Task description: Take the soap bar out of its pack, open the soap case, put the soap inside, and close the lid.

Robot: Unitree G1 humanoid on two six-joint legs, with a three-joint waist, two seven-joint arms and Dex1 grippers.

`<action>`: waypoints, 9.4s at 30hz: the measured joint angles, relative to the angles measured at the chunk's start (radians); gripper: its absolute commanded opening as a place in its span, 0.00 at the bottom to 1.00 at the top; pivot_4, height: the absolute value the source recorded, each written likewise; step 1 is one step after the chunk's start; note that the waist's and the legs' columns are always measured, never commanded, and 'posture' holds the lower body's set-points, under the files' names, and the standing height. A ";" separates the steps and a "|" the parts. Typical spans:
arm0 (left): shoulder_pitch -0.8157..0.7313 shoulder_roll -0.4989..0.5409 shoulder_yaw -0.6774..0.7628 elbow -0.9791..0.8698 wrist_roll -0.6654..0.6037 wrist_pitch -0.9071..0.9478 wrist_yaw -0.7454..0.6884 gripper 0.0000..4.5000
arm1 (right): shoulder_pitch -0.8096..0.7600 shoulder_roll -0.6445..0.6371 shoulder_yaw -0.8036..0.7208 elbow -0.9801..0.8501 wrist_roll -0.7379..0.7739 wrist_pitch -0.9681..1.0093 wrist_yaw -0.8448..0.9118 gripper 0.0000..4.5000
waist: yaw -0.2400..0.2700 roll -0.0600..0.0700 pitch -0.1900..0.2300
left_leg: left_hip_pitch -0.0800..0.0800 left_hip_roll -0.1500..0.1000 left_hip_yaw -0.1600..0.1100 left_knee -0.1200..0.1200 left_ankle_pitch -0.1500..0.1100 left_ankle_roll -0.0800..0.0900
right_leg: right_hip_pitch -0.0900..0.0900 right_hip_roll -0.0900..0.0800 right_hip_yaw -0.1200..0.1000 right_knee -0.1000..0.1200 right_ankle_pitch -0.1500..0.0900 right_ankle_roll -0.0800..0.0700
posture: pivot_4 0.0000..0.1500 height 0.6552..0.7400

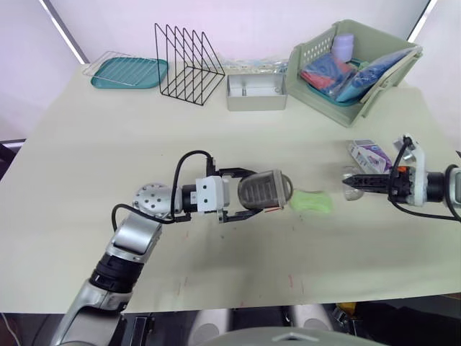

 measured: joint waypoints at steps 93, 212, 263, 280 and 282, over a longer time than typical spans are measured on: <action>-0.464 0.114 -0.285 0.182 0.262 0.425 -0.304 0.80 | 0.694 0.460 -0.046 -0.280 -0.909 -1.610 0.990 0.99 | -0.002 -0.001 0.000 | 0.005 -0.001 -0.003 0.002 0.000 0.000 | 0.006 0.001 -0.001 0.000 0.000 0.001 | 1.00 1.00; 0.538 0.178 0.418 -0.141 -0.314 0.084 -0.190 1.00 | -0.269 0.506 0.638 -0.330 -1.325 -0.653 0.761 0.36 | 0.000 -0.001 0.000 | 0.002 0.005 -0.004 -0.002 0.000 -0.001 | -0.002 0.000 0.001 -0.001 0.001 0.000 | 1.00 1.00; -0.234 0.259 0.008 0.340 -0.031 0.083 -0.421 1.00 | 0.658 0.520 0.019 -0.419 -0.886 -1.381 0.843 0.99 | 0.000 -0.003 0.000 | 0.004 0.007 0.004 -0.001 0.000 -0.001 | 0.000 0.007 0.003 0.000 0.002 -0.001 | 1.00 1.00; -0.338 0.212 -0.065 0.509 0.066 0.039 -0.464 1.00 | 0.673 0.516 0.043 -0.418 -0.906 -1.400 0.850 0.99 | 0.001 -0.003 0.000 | 0.004 0.005 0.003 0.001 0.000 -0.001 | 0.001 0.007 0.003 0.001 0.002 -0.001 | 1.00 1.00; -0.327 0.205 -0.089 0.514 0.077 0.043 -0.470 1.00 | 0.673 0.514 0.043 -0.417 -0.907 -1.401 0.850 0.99 | 0.001 -0.003 0.000 | 0.004 0.005 0.002 0.001 0.000 -0.001 | 0.001 0.007 0.002 0.000 0.002 -0.001 | 1.00 1.00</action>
